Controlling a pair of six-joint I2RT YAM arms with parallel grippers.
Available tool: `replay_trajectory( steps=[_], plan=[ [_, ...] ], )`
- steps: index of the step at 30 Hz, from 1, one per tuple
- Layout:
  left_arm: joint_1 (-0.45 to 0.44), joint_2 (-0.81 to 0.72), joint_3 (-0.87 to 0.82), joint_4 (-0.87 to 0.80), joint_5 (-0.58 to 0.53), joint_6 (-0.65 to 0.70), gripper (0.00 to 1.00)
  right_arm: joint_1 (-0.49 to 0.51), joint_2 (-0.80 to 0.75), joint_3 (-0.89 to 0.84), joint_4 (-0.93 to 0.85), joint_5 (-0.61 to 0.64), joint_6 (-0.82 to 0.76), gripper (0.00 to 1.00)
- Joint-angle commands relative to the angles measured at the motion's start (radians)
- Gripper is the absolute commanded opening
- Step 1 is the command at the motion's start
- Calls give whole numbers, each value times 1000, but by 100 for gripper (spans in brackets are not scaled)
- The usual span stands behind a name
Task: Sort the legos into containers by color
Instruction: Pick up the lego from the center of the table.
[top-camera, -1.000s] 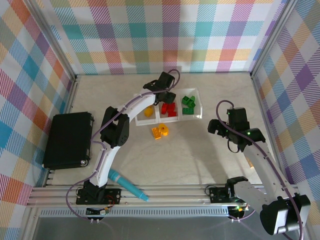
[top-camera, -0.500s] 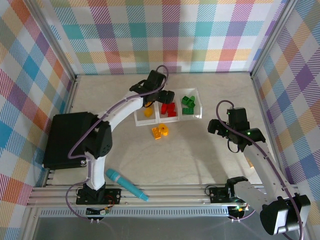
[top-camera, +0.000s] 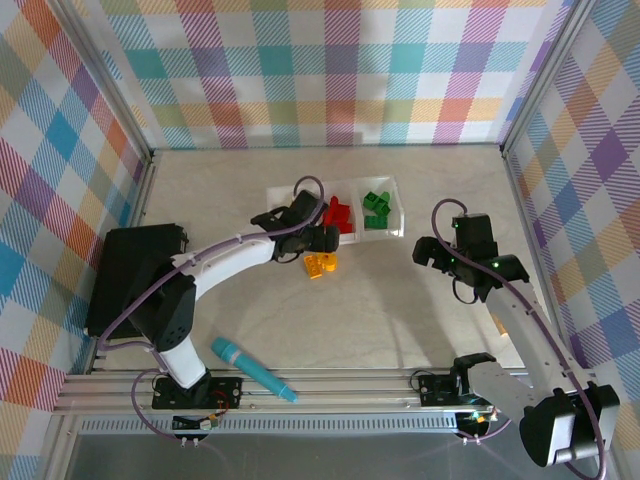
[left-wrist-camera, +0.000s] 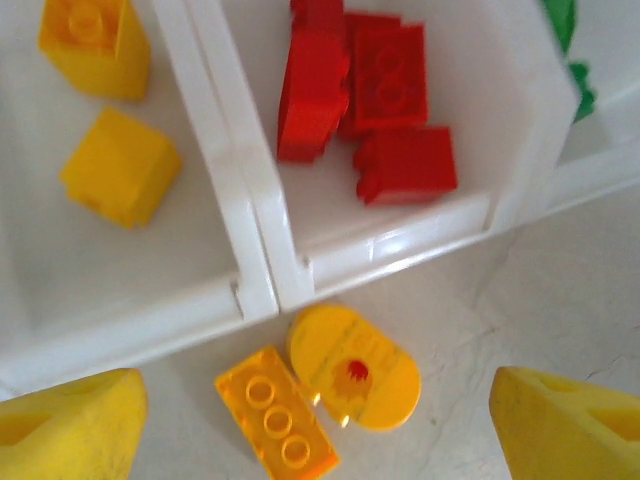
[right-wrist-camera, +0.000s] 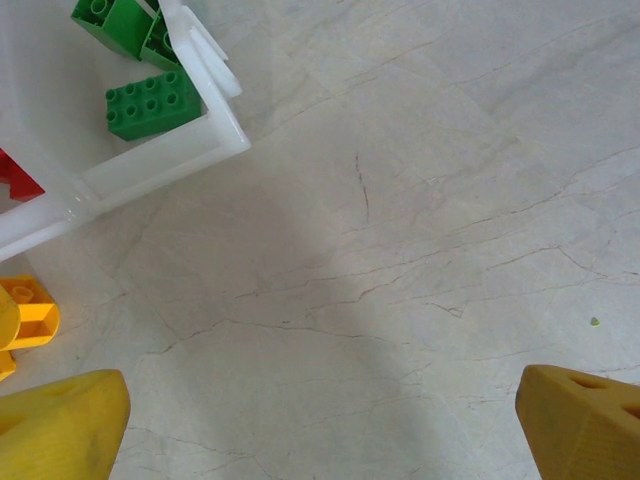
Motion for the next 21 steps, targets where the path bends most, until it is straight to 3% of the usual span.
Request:
replay_trajectory(
  steps=[1,9,21],
  plan=[
    [-16,-39,-34,-28,-51,-192,87,-8,1,-17,27,-34,23,99],
    [-115,63,-8,-27,-109,-462,83,-8,-29,-35,24,-35,20,99],
    [-159,187,63,-48,-205,-600,79,-8,-69,-55,2,-29,-4,99]
  ],
)
